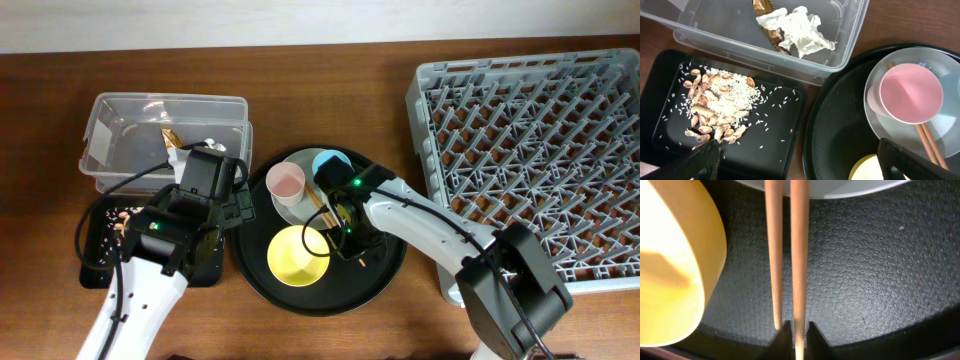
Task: Sort waste into correct bins and load items into the dishwasher rack
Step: 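Reach the right gripper to the chopsticks on the white plate, then grasp one chopstick with the right gripper and lift it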
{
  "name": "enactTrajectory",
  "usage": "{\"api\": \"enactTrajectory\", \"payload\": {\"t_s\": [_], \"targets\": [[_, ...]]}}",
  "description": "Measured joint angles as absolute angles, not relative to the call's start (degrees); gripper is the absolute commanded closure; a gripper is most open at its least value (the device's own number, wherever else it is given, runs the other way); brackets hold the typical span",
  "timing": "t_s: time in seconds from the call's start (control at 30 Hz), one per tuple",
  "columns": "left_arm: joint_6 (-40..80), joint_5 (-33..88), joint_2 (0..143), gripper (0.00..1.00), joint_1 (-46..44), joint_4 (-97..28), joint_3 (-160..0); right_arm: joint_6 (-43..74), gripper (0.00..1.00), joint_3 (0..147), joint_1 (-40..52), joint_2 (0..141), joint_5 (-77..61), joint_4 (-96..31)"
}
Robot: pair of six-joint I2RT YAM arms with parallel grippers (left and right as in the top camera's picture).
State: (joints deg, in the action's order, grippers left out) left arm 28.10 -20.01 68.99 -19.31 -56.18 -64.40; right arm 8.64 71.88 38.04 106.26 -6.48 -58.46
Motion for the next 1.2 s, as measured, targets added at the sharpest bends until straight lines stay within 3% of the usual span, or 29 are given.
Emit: {"api": "enactTrajectory", "payload": {"t_s": [0.07,0.73,1.2], "targets": [[28.10,-20.01,68.99,0.01,-19.31,-56.18,-64.40,8.51,0.96,71.88,38.04,106.26,-6.46,-58.02],[28.10,-20.01,68.99,0.01,-19.31,-56.18,-64.40,8.60,0.96,79.05,38.04,106.26,-3.77,-64.34],[28.10,-20.01,68.99,0.01,-19.31,-56.16,-64.40,8.60,0.96,99.72,38.00,106.28,-0.19,-75.16]]}}
